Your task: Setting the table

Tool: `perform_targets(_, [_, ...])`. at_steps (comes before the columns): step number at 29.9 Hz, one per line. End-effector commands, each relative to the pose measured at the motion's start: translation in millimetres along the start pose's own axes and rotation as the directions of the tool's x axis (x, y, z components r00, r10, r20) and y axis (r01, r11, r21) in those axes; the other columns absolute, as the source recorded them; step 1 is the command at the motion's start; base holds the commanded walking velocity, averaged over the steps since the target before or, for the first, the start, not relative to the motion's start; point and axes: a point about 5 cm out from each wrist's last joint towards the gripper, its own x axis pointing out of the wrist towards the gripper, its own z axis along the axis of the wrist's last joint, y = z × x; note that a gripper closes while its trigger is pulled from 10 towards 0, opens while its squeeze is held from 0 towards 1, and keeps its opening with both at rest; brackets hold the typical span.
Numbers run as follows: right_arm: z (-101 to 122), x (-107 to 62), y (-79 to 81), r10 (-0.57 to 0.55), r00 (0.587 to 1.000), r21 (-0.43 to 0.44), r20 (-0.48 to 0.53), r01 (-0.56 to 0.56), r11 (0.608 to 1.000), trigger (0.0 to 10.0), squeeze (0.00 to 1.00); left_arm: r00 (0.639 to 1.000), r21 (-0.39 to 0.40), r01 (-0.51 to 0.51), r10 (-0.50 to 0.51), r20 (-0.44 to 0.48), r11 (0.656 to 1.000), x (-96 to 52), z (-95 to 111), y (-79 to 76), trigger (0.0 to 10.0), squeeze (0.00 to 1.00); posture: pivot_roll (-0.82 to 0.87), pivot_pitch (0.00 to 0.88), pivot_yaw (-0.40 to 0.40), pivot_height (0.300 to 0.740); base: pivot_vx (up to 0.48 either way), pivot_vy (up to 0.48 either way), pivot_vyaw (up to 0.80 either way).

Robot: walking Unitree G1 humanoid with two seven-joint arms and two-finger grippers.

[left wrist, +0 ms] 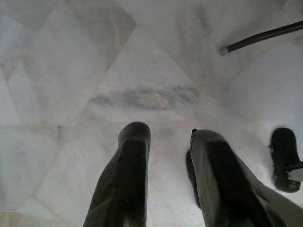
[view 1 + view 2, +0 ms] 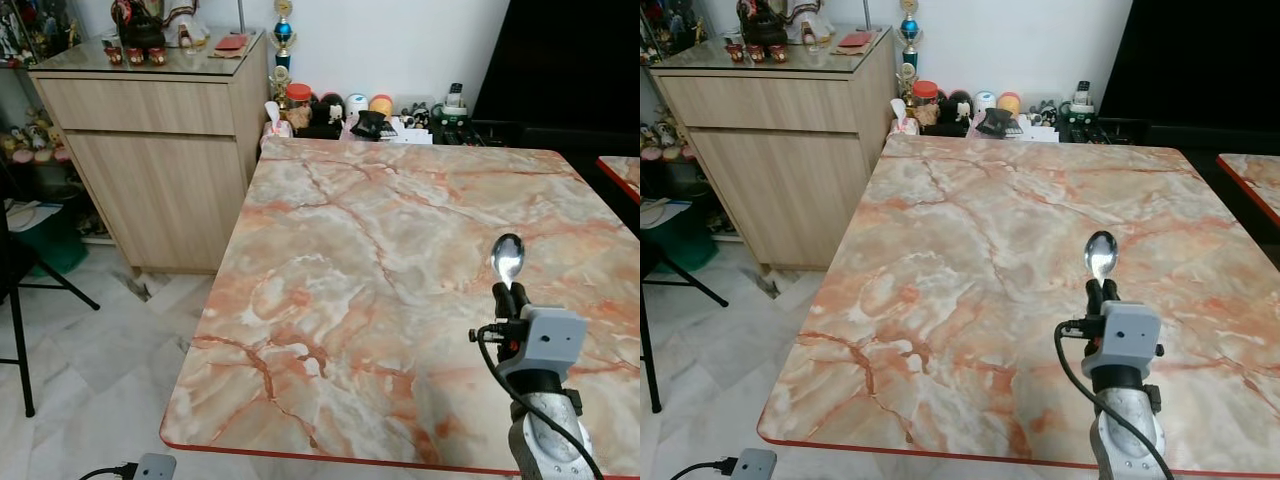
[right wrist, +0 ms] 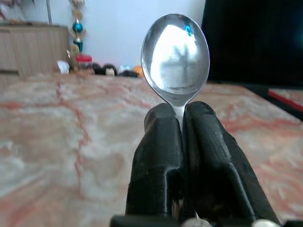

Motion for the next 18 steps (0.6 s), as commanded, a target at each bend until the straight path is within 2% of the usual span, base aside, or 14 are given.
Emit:
perform_targets(1, [1, 1.8, 2.1, -0.001, 1.0, 0.004, 0.004, 0.001, 1.0, 10.0, 0.0, 1.0, 0.025, 0.006, -0.005, -0.021, 1.0, -1.1, -5, -1.0, 10.0, 0.0, -0.07, 0.0, -0.018, 0.74, 0.0, -0.277, 0.0])
perform_targets(10, [5, 4.2, 0.9, -0.019, 1.0, 0.033, 0.009, 0.019, 0.999, 10.0, 0.0, 1.0, 0.019, 0.006, -0.005, -0.019, 1.0, -0.9, -5, -1.6, 10.0, 0.0, -0.08, 0.0, -0.021, 0.74, 0.0, -0.29, 0.0])
perform_targets(16, [11, 8.2, 0.7, -0.021, 0.999, 0.035, 0.037, 0.02, 0.999, 10.0, 0.0, 1.0, 0.006, 0.004, -0.004, -0.021, 1.0, -1.0, -6, -5.3, 10.0, 0.0, -0.09, 0.017, -0.033, 0.74, 0.0, -0.4, -0.71])
perform_targets(18, [12, 8.8, 0.5, -0.021, 0.999, 0.036, 0.039, 0.02, 0.999, 10.0, 0.0, 1.0, 0.0, 0.005, -0.005, -0.023, 1.0, -1.0, -7, -7.1, 10.0, 0.0, -0.09, 0.027, -0.039, 0.74, 0.0, -0.405, 0.0])
